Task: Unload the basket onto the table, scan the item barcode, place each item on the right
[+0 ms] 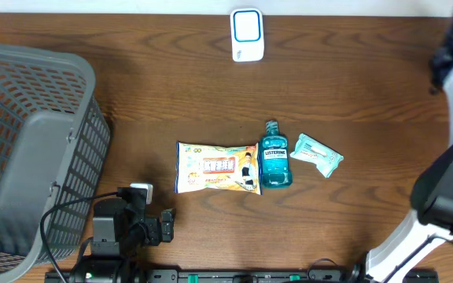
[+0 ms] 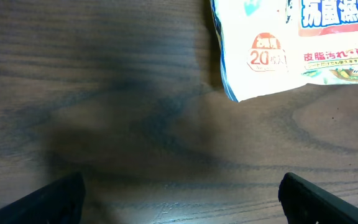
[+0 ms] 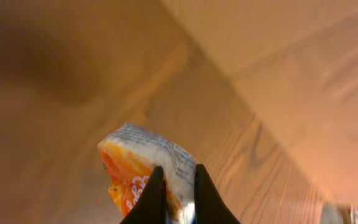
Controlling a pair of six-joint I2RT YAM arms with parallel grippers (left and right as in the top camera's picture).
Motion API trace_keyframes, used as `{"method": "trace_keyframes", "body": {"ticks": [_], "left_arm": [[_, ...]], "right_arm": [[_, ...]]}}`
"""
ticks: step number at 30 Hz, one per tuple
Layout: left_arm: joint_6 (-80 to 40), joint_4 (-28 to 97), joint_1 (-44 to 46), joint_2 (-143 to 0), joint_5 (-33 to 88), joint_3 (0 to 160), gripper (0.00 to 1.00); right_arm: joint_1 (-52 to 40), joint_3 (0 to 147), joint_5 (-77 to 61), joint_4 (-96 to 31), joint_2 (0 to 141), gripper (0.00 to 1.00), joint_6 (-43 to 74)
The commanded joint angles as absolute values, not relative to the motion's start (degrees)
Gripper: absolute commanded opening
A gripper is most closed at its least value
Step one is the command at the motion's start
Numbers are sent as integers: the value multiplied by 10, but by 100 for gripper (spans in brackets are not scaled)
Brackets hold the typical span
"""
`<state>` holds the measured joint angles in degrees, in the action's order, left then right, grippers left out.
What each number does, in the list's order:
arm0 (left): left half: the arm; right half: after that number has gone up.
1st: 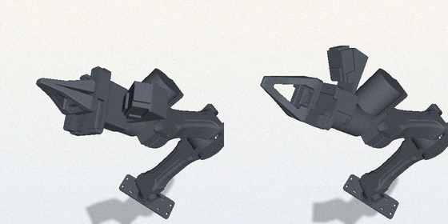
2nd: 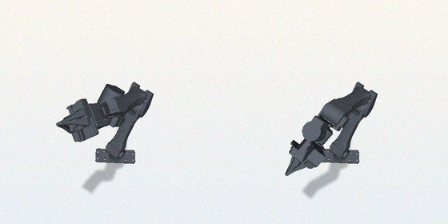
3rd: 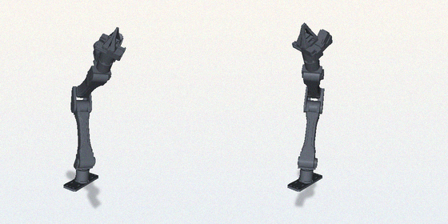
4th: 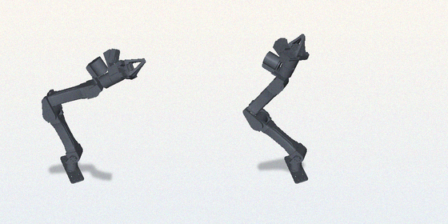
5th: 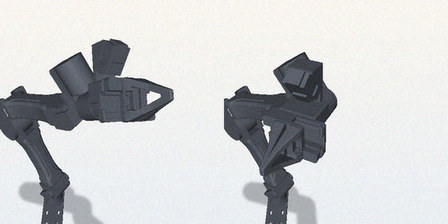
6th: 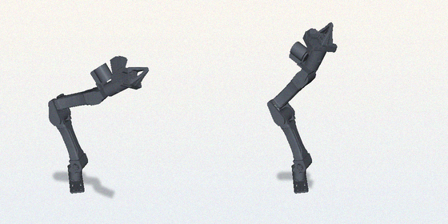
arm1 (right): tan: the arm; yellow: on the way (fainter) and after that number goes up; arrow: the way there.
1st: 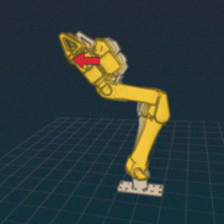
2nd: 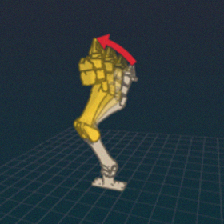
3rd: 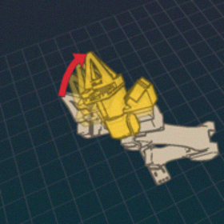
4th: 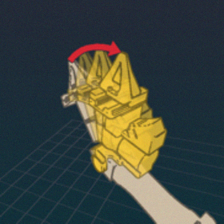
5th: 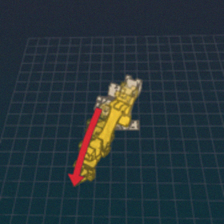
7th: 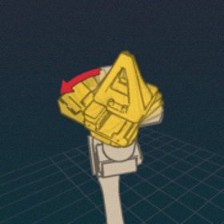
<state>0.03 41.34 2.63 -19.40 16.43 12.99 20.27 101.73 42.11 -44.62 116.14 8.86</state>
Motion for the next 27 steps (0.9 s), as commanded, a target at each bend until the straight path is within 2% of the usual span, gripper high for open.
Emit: {"method": "trace_keyframes", "body": {"ticks": [1,9,11,14,16,17,21,27], "left_arm": [[4,413,25,-193,169,133,99],[4,413,25,-193,169,133,99],[4,413,25,-193,169,133,99],[4,413,25,-193,169,133,99],[4,413,25,-193,169,133,99],[4,413,25,-193,169,133,99],[4,413,25,-193,169,133,99],[4,413,25,-193,169,133,99]], "right_arm": [[262,1012,384,-460,1217,1,128],[327,1012,364,-476,1247,2,154],[330,1012,365,-476,1230,7,154],[330,1012,364,-475,1187,46,154],[329,1012,349,-476,1157,61,154],[329,1012,329,-476,1136,99,154],[329,1012,206,-490,1045,99,154],[316,1012,-174,-536,931,99,154]]}}
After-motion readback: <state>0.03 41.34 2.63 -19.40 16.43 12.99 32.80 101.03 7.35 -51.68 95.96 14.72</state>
